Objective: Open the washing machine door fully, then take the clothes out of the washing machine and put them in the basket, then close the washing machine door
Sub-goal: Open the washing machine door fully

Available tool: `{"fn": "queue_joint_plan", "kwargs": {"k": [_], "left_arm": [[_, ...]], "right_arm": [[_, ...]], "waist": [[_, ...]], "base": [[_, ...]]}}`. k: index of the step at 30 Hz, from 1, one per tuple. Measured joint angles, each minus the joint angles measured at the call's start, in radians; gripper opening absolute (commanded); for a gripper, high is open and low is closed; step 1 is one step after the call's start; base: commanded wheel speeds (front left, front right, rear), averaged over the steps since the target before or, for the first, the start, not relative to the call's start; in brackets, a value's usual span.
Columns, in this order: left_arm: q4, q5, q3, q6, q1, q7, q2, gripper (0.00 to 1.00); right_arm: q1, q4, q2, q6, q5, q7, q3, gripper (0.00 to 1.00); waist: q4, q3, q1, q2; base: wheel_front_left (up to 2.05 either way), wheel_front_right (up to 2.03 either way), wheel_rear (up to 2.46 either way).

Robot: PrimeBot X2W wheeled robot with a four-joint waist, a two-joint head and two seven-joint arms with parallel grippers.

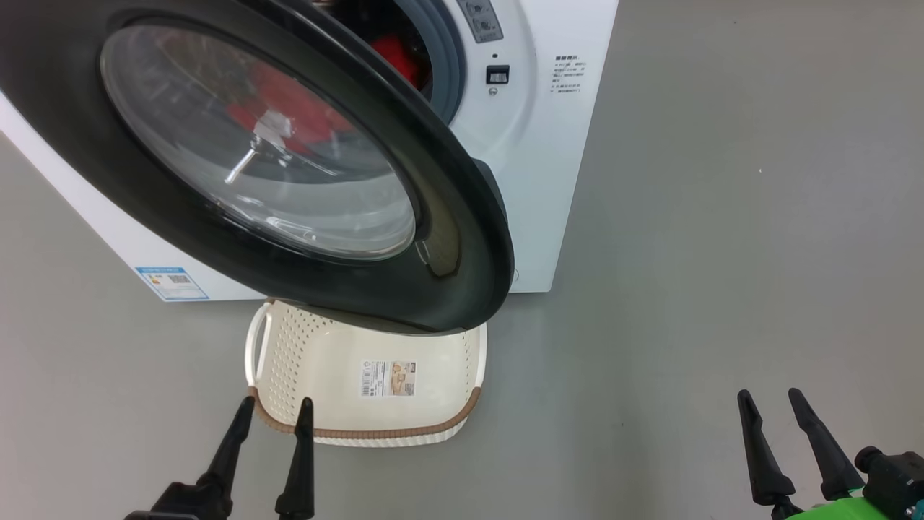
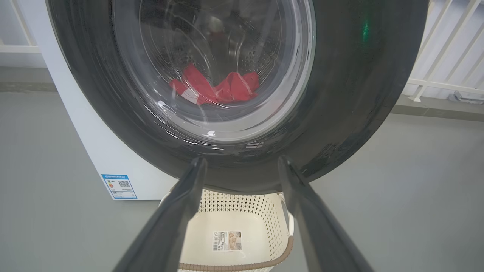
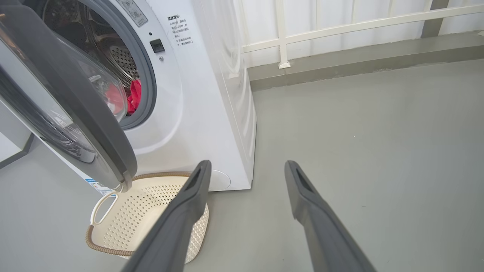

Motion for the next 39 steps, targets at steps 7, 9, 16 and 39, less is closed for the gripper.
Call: {"fn": "queue_joint_plan", "kwargs": {"k": [7, 9, 16, 39], "left_arm": [[0.000, 0.000, -0.004, 0.000, 0.000, 0.000, 0.000, 1.00], [0.000, 0.000, -0.007, 0.000, 0.000, 0.000, 0.000, 1.00], [0.001, 0.000, -0.016, 0.000, 0.000, 0.000, 0.000, 1.00], [0.006, -0.020, -0.093, 0.003, -0.005, 0.000, 0.001, 1.00]], "right_arm": [[0.000, -0.012, 0.002, 0.000, -0.003, 0.000, -0.003, 1.00], [0.000, -0.021, 0.002, 0.000, -0.001, 0.000, 0.004, 0.72], [-0.010, -0.058, -0.001, 0.000, 0.087, 0.000, 0.076, 0.00], [-0.520, -0.113, -0.097, 0.000, 0.970, -0.004, 0.276, 0.00]], "waist": [[0.005, -0.001, 0.0000, 0.0000], [0.008, -0.002, 0.0000, 0.0000], [0.019, -0.008, -0.0001, 0.0000], [0.126, 0.007, 0.0000, 0.0000]], "base": [[0.00, 0.00, 0.00], [0.00, 0.00, 0.00], [0.00, 0.00, 0.00], [0.00, 0.00, 0.00]]}}
